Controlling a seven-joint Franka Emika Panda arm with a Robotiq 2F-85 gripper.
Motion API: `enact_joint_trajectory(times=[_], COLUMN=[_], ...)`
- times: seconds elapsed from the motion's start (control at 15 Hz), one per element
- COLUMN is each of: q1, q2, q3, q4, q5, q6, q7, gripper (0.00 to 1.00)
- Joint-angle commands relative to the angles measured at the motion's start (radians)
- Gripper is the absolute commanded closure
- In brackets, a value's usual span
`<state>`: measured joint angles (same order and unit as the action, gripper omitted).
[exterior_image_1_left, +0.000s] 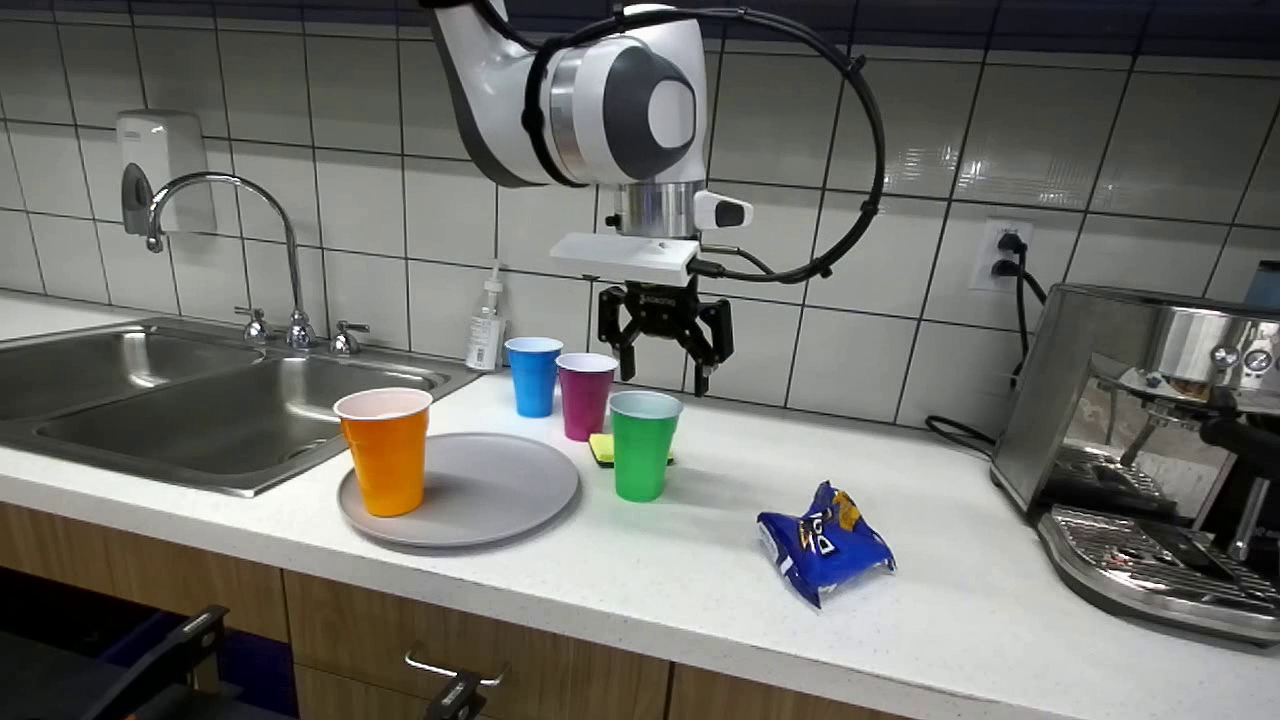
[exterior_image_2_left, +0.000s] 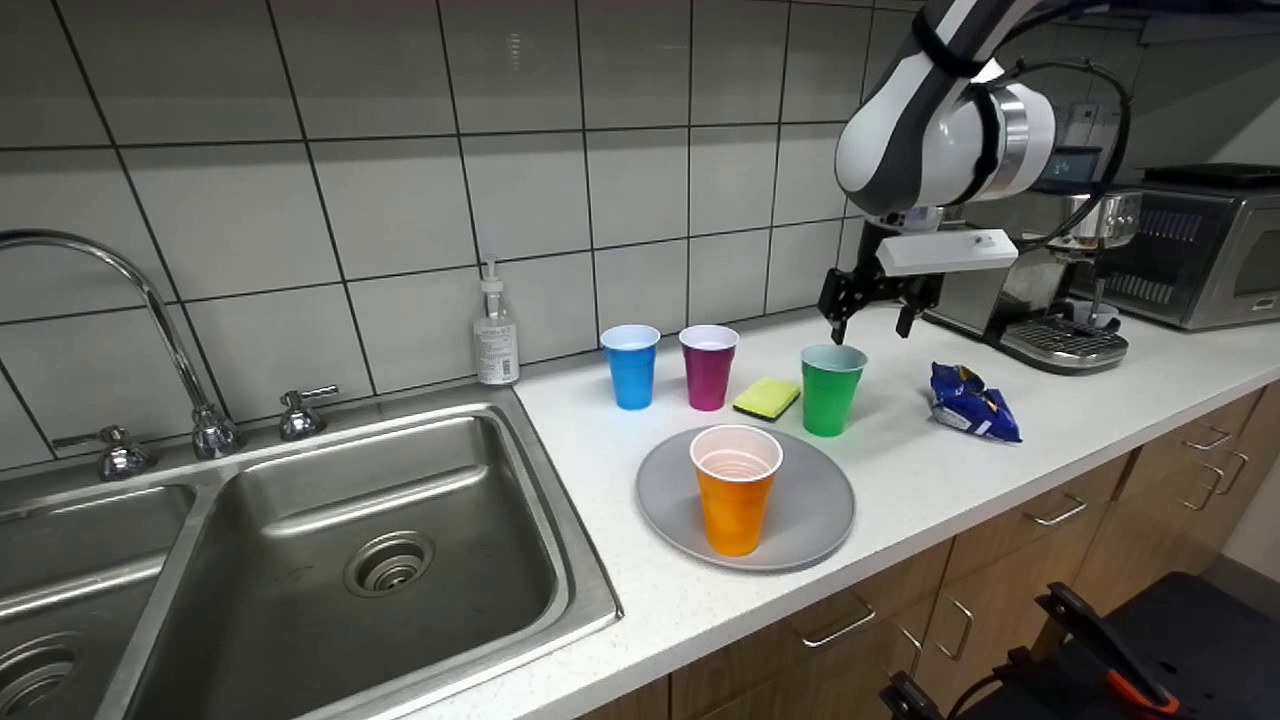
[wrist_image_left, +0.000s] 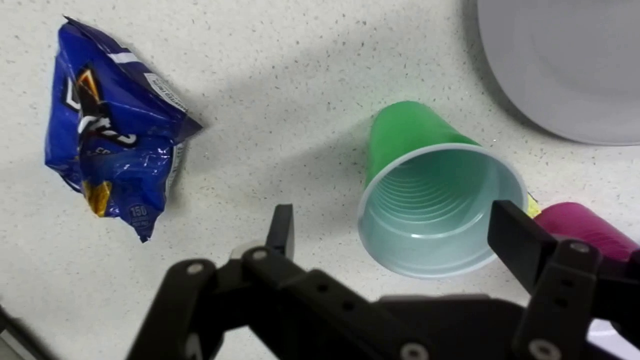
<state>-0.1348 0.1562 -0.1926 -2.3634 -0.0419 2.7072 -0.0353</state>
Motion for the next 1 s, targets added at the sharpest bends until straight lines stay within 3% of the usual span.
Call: enact_joint_trajectory(times=[0.0,0.93], q1=[-0.004,0.003], q2=[0.06,0.162], q3=[-0.008,-0.026], q4=[0.067,0.121], q5=[-0.033,-0.035], q6=[-0.022,-0.02], q7=[0.054,0.068], gripper=[0.0,0.0])
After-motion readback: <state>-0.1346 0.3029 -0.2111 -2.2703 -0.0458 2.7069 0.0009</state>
